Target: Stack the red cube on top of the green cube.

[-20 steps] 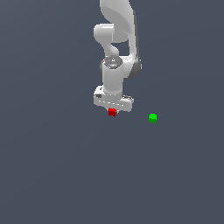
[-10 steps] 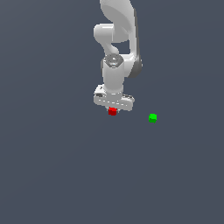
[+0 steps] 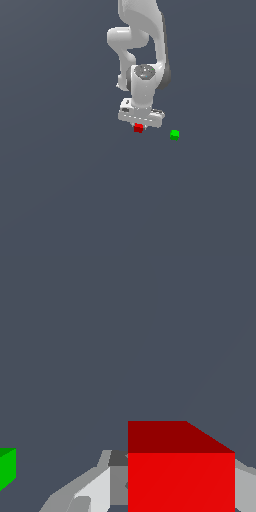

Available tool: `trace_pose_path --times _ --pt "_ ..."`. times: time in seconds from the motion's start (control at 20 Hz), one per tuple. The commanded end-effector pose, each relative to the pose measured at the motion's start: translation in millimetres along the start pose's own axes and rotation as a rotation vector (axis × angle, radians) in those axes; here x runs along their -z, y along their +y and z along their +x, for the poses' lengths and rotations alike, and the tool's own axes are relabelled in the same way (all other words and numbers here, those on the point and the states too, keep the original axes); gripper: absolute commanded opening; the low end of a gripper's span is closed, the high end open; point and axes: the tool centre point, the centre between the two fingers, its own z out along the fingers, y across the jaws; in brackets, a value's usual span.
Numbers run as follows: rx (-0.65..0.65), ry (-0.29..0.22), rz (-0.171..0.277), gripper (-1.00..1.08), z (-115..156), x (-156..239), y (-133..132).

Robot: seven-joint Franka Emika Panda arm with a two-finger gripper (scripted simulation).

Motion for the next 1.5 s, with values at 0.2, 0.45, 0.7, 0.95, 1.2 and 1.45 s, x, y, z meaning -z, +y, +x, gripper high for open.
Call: trace_pose_path --times 0.2,0.45,0.7,0.95,1.2,1.45 --pt "0.001 0.000 0.001 -1.00 -22 -15 -62" --pt "0.001 0.000 0.001 -1.00 -41 -28 -116" --pt "0.001 0.000 0.001 -1.00 -54 -39 -157" --pt "0.001 0.000 0.000 -1.00 -61 -45 -183" --pt "0.001 0.000 0.000 -1.00 -63 -47 -193" --pt "0.001 0.000 0.000 1.00 -62 -47 -193"
